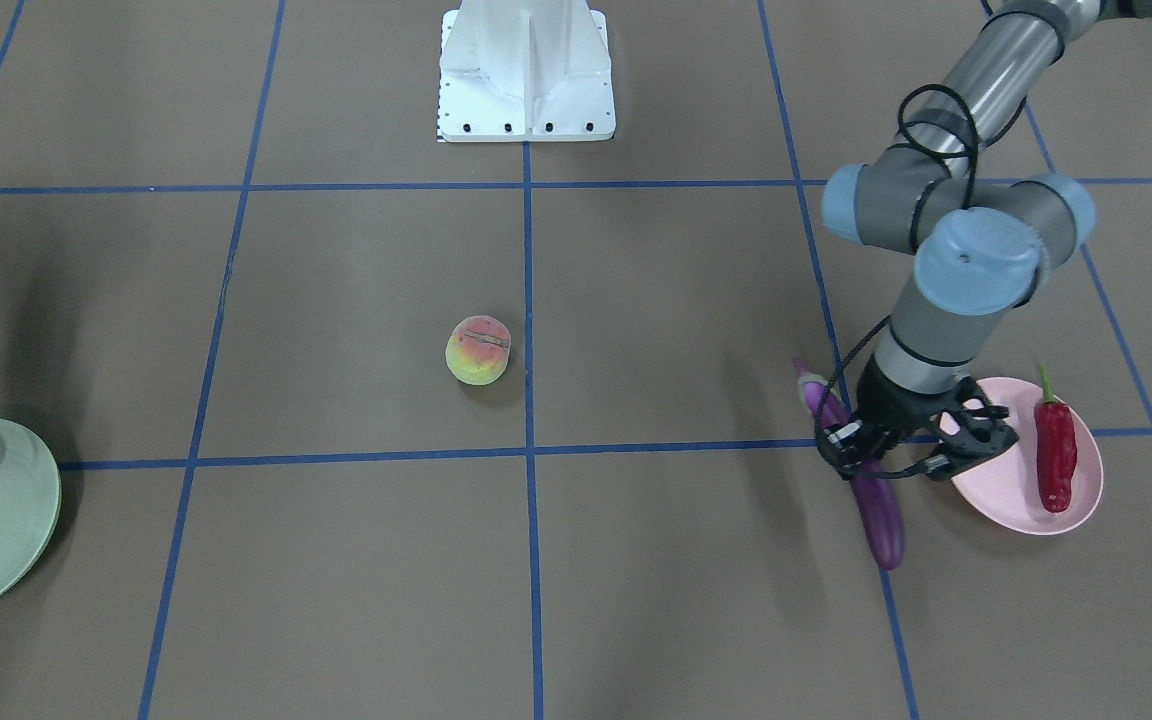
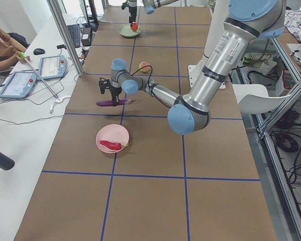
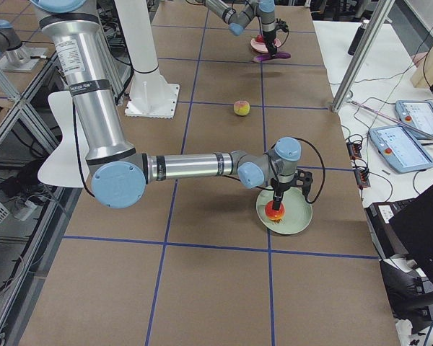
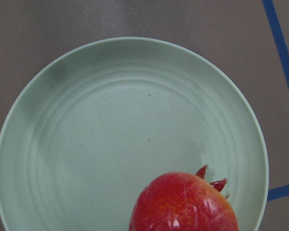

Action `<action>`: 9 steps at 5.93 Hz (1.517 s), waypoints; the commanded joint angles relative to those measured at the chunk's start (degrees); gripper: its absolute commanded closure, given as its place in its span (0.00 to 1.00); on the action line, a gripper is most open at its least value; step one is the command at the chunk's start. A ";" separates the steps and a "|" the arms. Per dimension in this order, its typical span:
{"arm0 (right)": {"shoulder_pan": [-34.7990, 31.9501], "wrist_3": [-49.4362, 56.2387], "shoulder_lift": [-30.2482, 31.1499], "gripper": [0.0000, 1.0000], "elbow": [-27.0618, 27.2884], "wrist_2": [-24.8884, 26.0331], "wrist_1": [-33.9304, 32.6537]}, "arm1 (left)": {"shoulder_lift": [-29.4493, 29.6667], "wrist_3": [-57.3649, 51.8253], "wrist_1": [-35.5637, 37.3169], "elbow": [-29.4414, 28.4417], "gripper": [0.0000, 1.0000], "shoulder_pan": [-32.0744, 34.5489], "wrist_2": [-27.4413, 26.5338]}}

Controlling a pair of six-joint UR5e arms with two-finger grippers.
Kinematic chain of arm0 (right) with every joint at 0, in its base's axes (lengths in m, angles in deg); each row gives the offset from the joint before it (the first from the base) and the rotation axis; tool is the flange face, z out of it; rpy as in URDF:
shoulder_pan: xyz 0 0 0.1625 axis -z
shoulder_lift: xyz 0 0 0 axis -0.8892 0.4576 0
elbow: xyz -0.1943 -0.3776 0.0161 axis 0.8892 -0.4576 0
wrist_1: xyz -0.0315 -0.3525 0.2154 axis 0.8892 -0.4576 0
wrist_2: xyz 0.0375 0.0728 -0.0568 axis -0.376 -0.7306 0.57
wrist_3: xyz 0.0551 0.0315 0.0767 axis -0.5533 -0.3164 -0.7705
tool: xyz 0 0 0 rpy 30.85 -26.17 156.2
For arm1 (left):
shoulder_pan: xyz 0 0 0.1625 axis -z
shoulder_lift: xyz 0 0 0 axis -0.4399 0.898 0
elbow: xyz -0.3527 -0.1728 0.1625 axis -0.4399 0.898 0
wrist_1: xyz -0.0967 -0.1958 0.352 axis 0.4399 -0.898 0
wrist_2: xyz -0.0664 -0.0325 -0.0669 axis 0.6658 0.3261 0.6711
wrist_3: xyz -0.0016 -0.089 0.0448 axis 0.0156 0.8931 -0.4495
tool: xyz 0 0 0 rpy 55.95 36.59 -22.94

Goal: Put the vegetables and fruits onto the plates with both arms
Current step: 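Set eggplant on pink plate while right gripper sets pomegranate on green plate, then reach the right gripper to the peach and close on it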

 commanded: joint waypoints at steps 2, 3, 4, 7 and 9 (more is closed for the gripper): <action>0.94 -0.88 -0.20 0.00 10.57 -2.52 -0.64 | -9.60 -17.91 -0.25 0.99 1.00 5.59 0.10; 4.86 -7.67 -1.33 0.00 12.59 -2.00 -0.90 | -9.18 -17.86 -0.25 -1.19 1.00 5.52 0.10; 8.55 -18.78 -4.39 0.00 14.09 -1.21 -0.82 | -8.74 -17.77 -0.25 -2.34 0.76 5.60 0.02; 18.05 -35.63 -5.73 0.00 21.92 3.18 -0.82 | -5.84 -17.85 -1.38 -3.76 0.00 6.74 0.36; 27.87 -47.04 -8.71 0.00 23.42 13.68 -0.82 | -4.08 -17.34 -1.48 -3.15 0.00 9.81 7.62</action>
